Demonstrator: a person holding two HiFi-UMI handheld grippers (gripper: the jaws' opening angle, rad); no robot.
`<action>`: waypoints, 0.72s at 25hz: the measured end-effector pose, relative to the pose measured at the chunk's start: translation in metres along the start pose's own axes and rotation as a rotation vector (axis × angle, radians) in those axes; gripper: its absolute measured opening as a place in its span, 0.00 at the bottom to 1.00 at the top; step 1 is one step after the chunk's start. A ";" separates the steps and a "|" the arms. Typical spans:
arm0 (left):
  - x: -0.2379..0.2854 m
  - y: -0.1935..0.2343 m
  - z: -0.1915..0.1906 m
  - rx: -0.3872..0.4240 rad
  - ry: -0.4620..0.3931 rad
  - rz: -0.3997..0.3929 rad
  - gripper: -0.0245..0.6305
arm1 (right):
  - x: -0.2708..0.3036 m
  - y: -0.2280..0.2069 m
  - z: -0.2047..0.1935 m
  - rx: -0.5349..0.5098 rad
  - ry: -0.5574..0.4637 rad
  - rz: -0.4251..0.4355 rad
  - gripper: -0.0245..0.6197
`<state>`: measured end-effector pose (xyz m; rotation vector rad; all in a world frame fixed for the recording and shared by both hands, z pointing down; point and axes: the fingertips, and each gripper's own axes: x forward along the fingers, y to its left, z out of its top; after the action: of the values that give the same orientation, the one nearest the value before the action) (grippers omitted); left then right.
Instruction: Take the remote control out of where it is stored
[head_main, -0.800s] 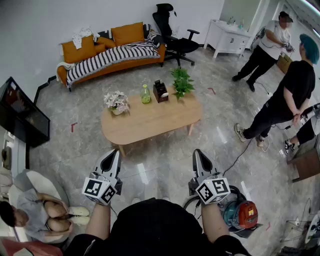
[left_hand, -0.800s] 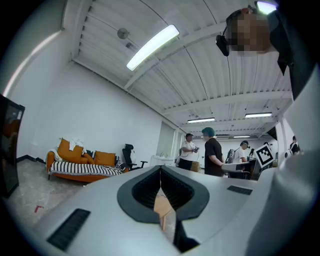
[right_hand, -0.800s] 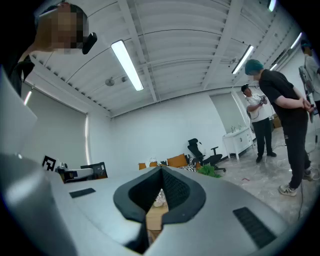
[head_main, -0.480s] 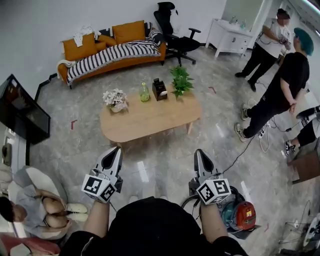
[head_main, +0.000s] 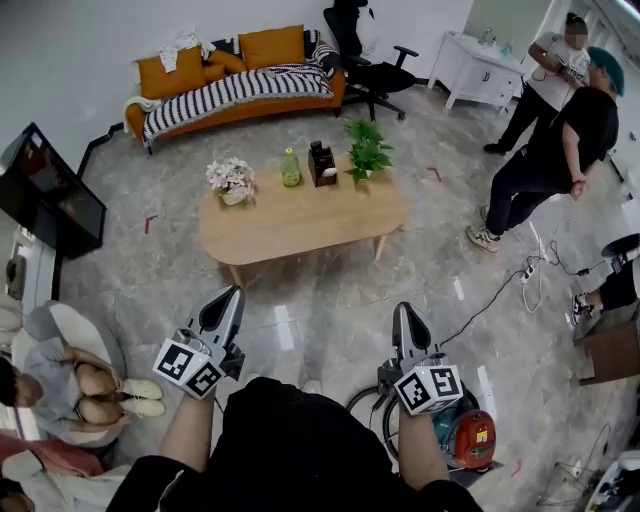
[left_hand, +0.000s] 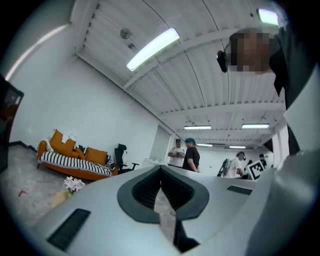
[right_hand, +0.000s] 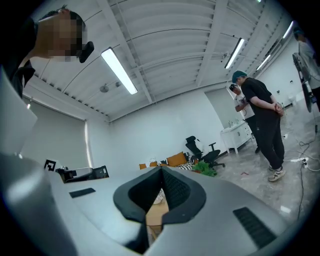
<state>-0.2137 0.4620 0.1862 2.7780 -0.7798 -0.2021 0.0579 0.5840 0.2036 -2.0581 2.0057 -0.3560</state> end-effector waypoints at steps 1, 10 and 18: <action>0.000 -0.003 0.000 -0.035 -0.027 -0.005 0.05 | -0.001 -0.006 -0.002 0.011 -0.001 -0.001 0.05; 0.001 0.016 0.009 -0.021 -0.038 0.080 0.05 | 0.028 -0.017 -0.001 0.045 0.012 0.019 0.05; 0.051 0.069 0.009 0.017 -0.037 0.065 0.05 | 0.078 -0.019 0.002 -0.006 0.018 -0.005 0.05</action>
<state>-0.2056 0.3765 0.1932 2.7667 -0.8837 -0.2361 0.0782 0.5060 0.2080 -2.0714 2.0146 -0.3706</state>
